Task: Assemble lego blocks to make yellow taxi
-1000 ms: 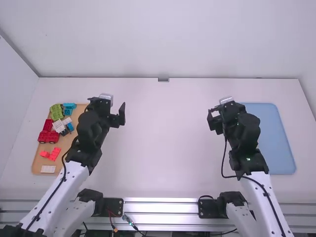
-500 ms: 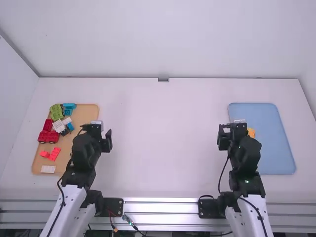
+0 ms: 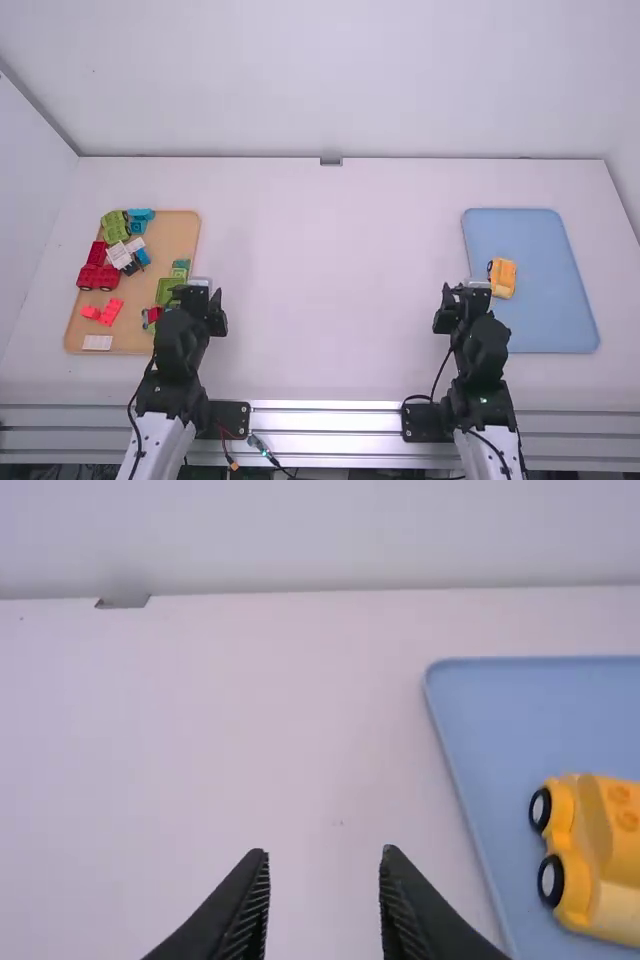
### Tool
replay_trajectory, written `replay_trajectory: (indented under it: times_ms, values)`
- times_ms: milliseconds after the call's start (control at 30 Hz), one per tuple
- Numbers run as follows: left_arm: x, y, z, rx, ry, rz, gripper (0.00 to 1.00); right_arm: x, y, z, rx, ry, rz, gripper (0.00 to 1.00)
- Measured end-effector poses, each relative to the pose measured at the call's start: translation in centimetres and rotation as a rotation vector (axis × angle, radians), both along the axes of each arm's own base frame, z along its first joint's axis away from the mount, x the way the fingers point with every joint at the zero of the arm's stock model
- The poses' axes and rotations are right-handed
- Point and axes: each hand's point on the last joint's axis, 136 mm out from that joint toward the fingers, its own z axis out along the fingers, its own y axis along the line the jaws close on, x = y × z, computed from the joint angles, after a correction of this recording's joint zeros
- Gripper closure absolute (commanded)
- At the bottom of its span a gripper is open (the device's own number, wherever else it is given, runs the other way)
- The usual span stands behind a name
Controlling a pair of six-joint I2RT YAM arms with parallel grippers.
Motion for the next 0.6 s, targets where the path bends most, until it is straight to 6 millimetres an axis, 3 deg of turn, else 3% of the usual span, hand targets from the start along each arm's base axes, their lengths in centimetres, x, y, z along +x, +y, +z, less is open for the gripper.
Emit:
replay_trajectory:
  times_ms: [333, 600]
  values:
    - [0.2, 0.0, 3.9, 0.000, -0.171, 0.000, 0.92, -0.1, 0.0, 3.7, 0.002, -0.161, 0.000, 0.91]
    - [0.0, 0.0, 6.0, -0.001, -0.262, 0.001, 1.00, -0.3, 0.0, 5.1, 0.004, -0.221, -0.001, 0.99]
